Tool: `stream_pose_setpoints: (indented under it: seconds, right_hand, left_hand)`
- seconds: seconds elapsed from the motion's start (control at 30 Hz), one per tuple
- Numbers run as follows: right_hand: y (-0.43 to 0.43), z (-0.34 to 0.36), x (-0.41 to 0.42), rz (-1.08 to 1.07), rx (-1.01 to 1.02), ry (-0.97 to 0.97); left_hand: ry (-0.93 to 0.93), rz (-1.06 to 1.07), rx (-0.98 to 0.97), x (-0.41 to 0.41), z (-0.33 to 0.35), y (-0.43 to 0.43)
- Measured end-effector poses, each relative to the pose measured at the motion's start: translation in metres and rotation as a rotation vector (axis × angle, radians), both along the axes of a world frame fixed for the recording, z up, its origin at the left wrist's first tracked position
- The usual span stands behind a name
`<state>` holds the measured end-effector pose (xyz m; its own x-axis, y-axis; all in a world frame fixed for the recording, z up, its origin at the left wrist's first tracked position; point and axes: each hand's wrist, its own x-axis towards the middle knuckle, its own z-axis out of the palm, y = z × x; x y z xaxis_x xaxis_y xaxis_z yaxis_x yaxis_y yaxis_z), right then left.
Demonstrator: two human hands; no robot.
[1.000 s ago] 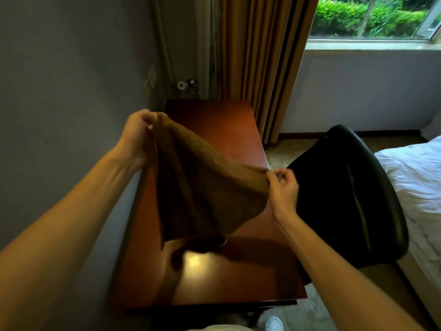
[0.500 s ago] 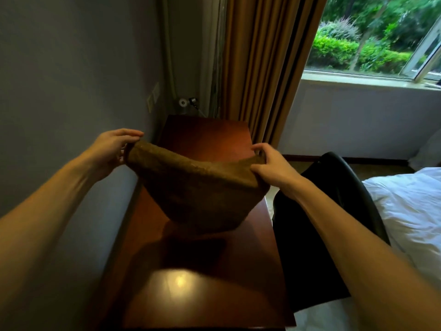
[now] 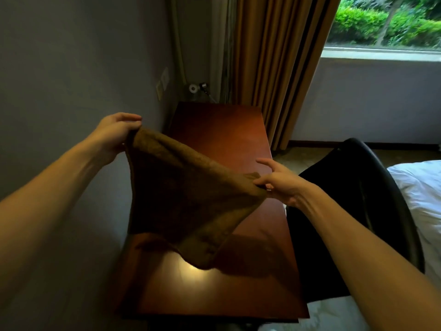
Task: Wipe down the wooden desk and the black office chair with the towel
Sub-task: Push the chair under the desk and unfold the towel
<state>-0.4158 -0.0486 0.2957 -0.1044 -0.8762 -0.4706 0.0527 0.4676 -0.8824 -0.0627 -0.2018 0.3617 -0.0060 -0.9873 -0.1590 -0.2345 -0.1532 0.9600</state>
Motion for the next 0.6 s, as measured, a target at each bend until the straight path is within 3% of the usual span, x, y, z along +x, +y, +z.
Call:
stream_pose_setpoints:
  seconds: [0.13, 0.3, 0.4, 0.5, 0.6]
  right_hand:
    - [-0.020, 0.013, 0.002, 0.119, -0.004, 0.411]
    - [-0.072, 0.032, -0.008, 0.098, 0.023, 0.871]
    - [-0.105, 0.046, -0.019, 0.016, -0.001, 0.810]
    - [-0.132, 0.063, -0.033, -0.256, -0.209, 0.562]
    - [-0.144, 0.073, -0.041, -0.414, -0.348, 0.431]
  left_hand:
    - [-0.216, -0.059, -0.003, 0.007, -0.004, -0.014]
    - [-0.269, 0.002, 0.013, -0.006, -0.009, -0.040]
    - [-0.261, 0.046, -0.009, -0.020, -0.004, -0.061]
    - [-0.172, 0.102, -0.062, -0.030, 0.010, -0.082]
    - [-0.069, 0.116, -0.132, -0.035, 0.024, -0.095]
